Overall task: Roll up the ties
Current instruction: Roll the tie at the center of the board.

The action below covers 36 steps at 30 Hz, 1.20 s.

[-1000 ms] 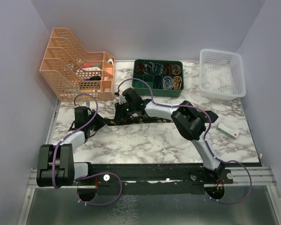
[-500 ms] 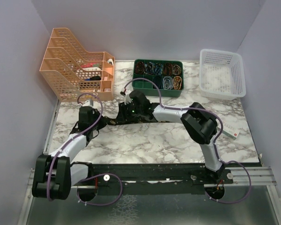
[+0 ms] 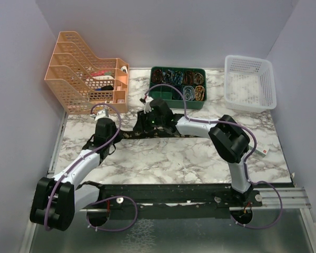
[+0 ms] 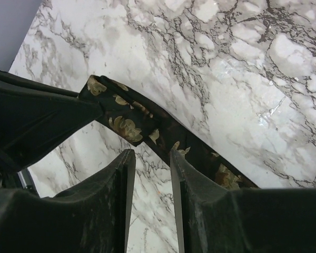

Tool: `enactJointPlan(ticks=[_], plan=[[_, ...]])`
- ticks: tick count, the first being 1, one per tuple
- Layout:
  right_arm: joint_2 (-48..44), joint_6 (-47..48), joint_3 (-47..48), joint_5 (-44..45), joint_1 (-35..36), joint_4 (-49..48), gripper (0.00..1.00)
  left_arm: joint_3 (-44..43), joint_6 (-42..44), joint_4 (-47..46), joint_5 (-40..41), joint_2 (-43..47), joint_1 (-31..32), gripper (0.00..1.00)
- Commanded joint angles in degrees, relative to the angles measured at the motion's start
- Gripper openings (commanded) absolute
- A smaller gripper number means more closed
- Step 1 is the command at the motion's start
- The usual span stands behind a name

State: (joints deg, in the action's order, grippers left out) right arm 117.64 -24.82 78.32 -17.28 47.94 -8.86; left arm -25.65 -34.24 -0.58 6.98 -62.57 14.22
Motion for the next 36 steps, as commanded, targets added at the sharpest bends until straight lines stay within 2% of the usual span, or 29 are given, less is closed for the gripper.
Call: enactJointPlan(ticks=[1,6,7,8,9,11,12,16,22,26,28,29,30,33,34,36], plan=[[0.4,3.5,-1.9,-3.1,0.2,-3.4,0.41,-1.8,-0.5,2.7,5.0,1.6,0.5,0.0],[0.6,12.7,-1.7,-10.6,0.1,-8.7,0.5,-2.1,-0.4,3.2,4.0,0.6,0.6,0.0],[0.5,15.4,-3.2,-13.2,0.2,-12.0,0.59,-2.2,-0.4,3.2,3.7,0.4,0.6,0.0],[-0.1,18.5,-5.7,-15.6,0.2,-17.1,0.76,-2.3,-0.3,3.2,3.6,0.2,0.6,0.0],[-0.5,21.9,-8.6,-17.4,0.2,-22.7,0.81,-2.5,-0.2,3.4,3.3,0.1,0.6,0.0],[-0.1,28.8,-14.0,-20.4,0.2,-32.9,0.84,-2.7,-0.2,3.5,2.9,-0.3,0.6,0.0],[0.4,31.3,-15.0,-21.3,0.2,-34.9,0.86,-2.9,-0.2,3.5,2.7,-0.5,0.6,0.0],[4.4,36.4,-10.0,-23.2,0.2,-31.5,0.86,-3.0,-0.5,3.6,2.4,-1.3,0.6,0.0],[8.4,37.5,-7.8,-24.8,0.6,-37.3,0.86,-3.0,-0.8,3.0,2.4,-1.5,0.6,0.0],[7.3,30.8,-9.6,-18.8,0.3,-40.2,0.77,-3.7,1.1,3.6,3.7,-1.2,0.6,0.0],[5.4,26.5,-12.8,-17.3,0.1,-42.9,0.69,-4.2,1.7,4.5,4.4,-0.9,0.6,0.0],[4.8,22.9,-13.9,-15.9,0.0,-44.0,0.6,-4.2,1.8,4.5,4.6,-0.7,0.6,0.0],[4.2,19.2,-14.9,-14.3,0.1,-43.8,0.58,-4.2,1.8,4.5,4.7,-0.5,0.6,0.0],[3.5,18.7,-18.1,-16.8,0.3,-45.9,0.72,-4.2,2.5,4.6,5.0,-0.1,0.6,0.0],[3.5,17.1,-18.3,-15.7,0.2,-44.5,0.73,-4.3,2.9,4.8,5.0,-0.2,0.6,0.0],[3.6,12.9,-14.1,-12.7,-0.4,-33.3,0.63,-4.6,3.6,4.9,4.9,-0.2,0.6,0.0]])
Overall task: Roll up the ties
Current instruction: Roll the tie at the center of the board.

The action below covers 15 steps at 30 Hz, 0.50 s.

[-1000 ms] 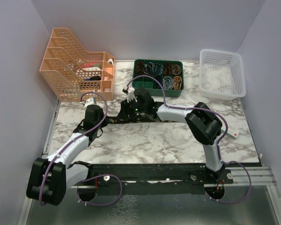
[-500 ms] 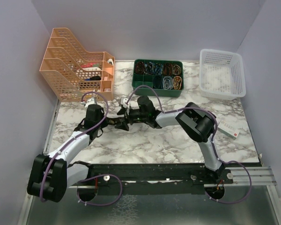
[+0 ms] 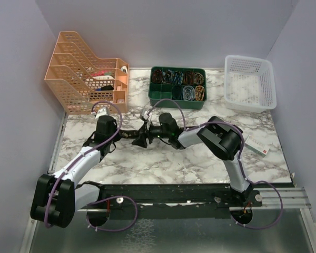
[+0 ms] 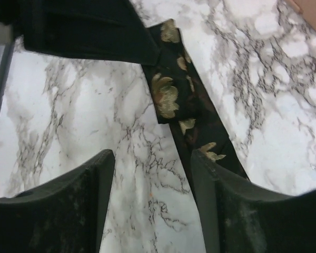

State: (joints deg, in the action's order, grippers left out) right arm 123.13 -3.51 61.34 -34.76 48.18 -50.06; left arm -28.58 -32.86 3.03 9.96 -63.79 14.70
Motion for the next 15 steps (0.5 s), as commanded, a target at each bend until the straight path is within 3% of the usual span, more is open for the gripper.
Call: enactJointPlan(ticks=[1,3,6,15], plan=[[-1.8,-9.2,5.5,6.0,-0.7,14.2,0.56,-1.7,2.4,1.3,1.9,0.9,0.2,0.0],[-2.1,-13.7,8.7,8.5,-0.7,21.0,0.45,-1.6,2.7,1.3,2.0,0.7,0.2,0.0],[-3.3,-19.6,9.2,8.7,-0.7,22.2,0.28,-1.5,3.3,1.3,2.7,0.3,0.2,0.0],[-2.9,-29.7,13.2,15.9,-0.8,33.6,0.18,-2.0,0.3,1.1,3.2,-0.3,0.2,0.0]])
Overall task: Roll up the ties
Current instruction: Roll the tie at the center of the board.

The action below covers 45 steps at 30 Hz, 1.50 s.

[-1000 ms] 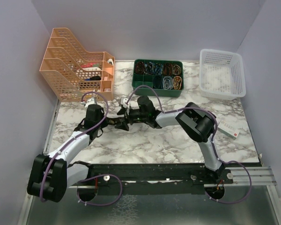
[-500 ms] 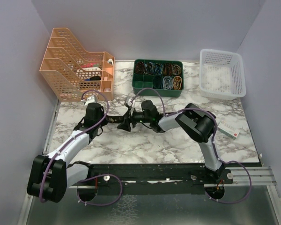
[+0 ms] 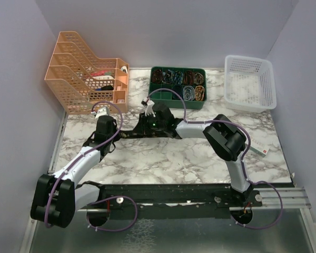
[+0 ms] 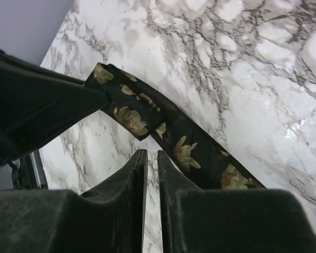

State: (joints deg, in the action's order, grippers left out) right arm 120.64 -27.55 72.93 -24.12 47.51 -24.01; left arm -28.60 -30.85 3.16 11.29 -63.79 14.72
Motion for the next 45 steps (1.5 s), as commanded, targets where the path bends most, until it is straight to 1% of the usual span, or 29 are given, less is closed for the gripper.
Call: enactJointPlan(ticks=[1,7,11,13,19,24,30,36,41,45], plan=[[-0.1,-6.1,1.8,5.5,-0.2,7.9,0.18,-1.9,-2.2,0.7,1.8,-0.4,0.3,0.0],[3.5,-6.6,5.8,6.2,-0.2,12.4,0.18,-1.3,-3.4,-0.3,3.5,-0.3,1.5,0.0],[5.0,-6.8,6.7,7.5,-0.1,13.4,0.18,-1.2,-4.3,-0.4,4.9,-0.5,2.2,0.0],[5.6,-6.4,7.7,9.0,-0.2,15.5,0.18,-1.2,-4.7,-0.4,5.8,-0.5,2.7,0.0],[6.7,-6.4,8.1,9.4,-0.3,17.2,0.16,-1.2,-5.5,-1.0,9.1,-0.9,4.6,0.0],[6.7,-7.9,7.0,9.3,-0.2,16.4,0.16,-1.8,-3.1,-1.7,14.0,-1.1,8.5,0.0],[6.5,-9.2,6.4,9.2,-0.3,15.8,0.16,-1.8,-0.8,-2.9,18.1,-1.3,12.7,0.0],[6.0,-11.6,5.2,8.2,-0.2,13.9,0.16,-2.1,0.1,-3.0,25.6,-1.8,17.1,0.0],[5.8,-12.9,4.6,7.5,-0.3,12.9,0.15,-3.4,1.5,-3.0,31.9,-3.8,20.9,0.0],[5.9,-13.4,4.5,7.0,-0.3,12.6,0.15,-4.5,3.0,-3.0,34.7,-6.6,22.3,0.0]])
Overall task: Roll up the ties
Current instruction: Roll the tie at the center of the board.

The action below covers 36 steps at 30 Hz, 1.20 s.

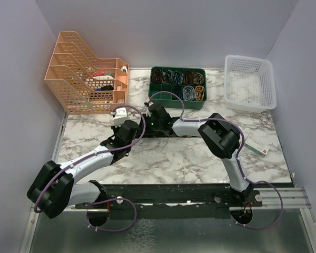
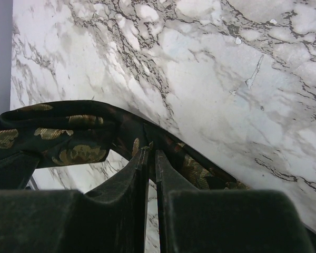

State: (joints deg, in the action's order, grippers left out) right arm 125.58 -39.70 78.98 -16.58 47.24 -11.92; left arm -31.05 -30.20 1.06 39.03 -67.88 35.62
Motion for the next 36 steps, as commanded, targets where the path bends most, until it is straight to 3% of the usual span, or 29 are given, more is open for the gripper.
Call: enactJointPlan(ticks=[1,20,28,36], plan=[[1.0,-1.6,-1.6,-0.8,0.0,0.2,0.15,-2.2,2.5,-0.9,7.5,-3.2,1.8,0.0],[1.7,-11.6,-5.8,-4.8,-1.5,-7.1,0.15,-4.0,7.3,-5.6,7.6,-12.6,6.8,0.0],[0.8,-12.8,-7.2,-5.4,-2.2,-9.4,0.16,-3.3,10.0,-7.0,-0.1,-12.8,7.4,0.0],[0.1,-12.6,-7.1,-5.1,-2.6,-8.8,0.18,-2.8,8.5,-5.7,-2.8,-14.2,7.4,0.1]])
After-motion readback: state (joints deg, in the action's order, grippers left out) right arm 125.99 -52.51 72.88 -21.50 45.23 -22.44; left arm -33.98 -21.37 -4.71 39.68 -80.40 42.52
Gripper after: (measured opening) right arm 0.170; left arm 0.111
